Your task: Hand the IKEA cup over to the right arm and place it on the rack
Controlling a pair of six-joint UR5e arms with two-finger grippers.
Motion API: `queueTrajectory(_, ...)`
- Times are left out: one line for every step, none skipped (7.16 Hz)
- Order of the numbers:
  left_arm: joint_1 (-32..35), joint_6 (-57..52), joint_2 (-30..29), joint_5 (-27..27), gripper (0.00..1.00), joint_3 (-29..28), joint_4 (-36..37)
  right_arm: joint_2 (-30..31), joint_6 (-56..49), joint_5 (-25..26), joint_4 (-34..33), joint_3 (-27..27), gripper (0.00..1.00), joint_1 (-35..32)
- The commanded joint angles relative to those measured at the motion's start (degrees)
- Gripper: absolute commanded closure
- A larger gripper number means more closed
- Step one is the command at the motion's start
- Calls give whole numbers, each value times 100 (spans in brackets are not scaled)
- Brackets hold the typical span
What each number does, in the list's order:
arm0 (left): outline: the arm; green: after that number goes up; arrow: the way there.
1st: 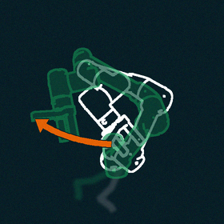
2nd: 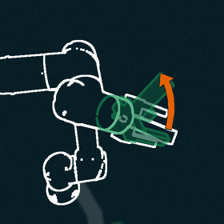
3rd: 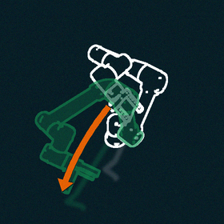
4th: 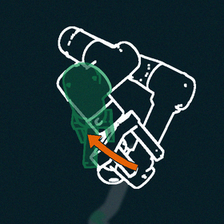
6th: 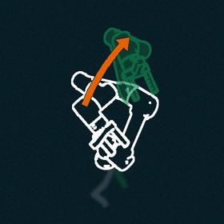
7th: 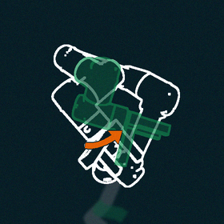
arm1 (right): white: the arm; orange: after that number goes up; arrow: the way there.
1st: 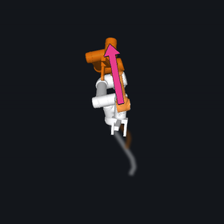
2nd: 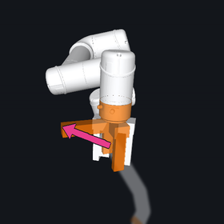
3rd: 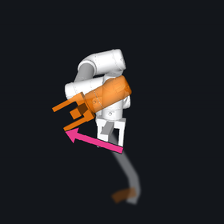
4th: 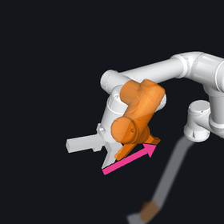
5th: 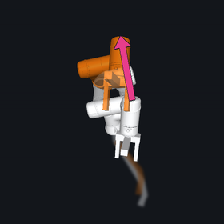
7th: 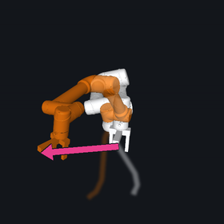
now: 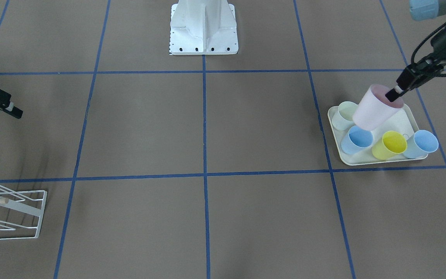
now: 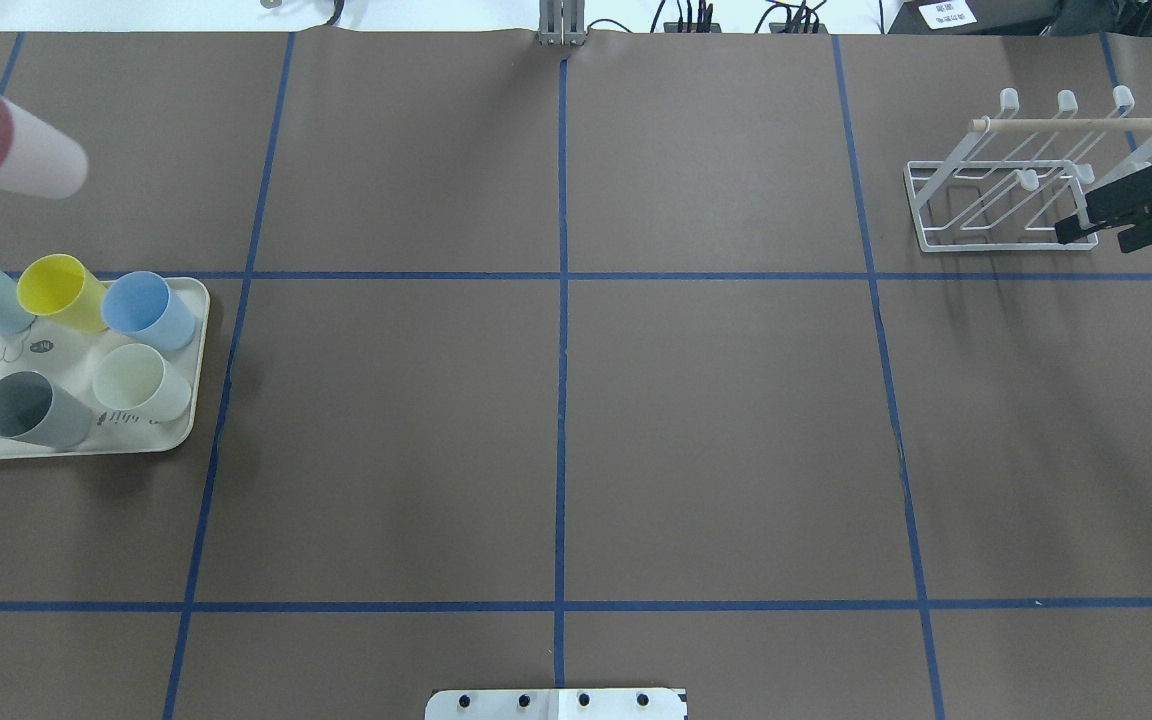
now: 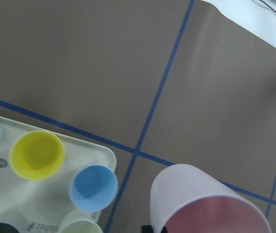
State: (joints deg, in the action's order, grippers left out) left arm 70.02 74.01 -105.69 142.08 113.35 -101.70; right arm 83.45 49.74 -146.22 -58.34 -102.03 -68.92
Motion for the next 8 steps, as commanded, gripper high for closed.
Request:
queueTrajectory(-609, 699, -337, -5, 100, -14, -366, -284, 841, -12, 480, -53, 2, 290)
queueTrajectory(-856, 1277, -469, -170, 100, -40, -672, -390, 1436, 6, 795, -45, 2, 326)
queueTrajectory(-1180, 1831, -531, -651, 100, -41, -1084, -417, 1920, 23, 1268, -1, 4, 361)
queueTrajectory(-1540, 2367, -549, -1116, 100, -93, -1593, -547, 2351, 41, 1482, 8, 4, 431)
queueTrajectory(-1674, 2782, -549, -1243, 100, -233, -2147, -792, 2913, 50, 1501, -1, 4, 501)
queueTrajectory(-1684, 3169, -549, -1253, 100, -373, -2613, -925, 3266, 111, 1632, -1, 4, 572)
queueTrajectory(-1684, 3590, -549, -1253, 100, -514, -3157, -953, 3313, 146, 1677, -35, 3, 581)
queueTrajectory(-1684, 3890, -549, -1340, 100, -672, -3589, -1049, 3549, 286, 1686, -53, 3, 590)
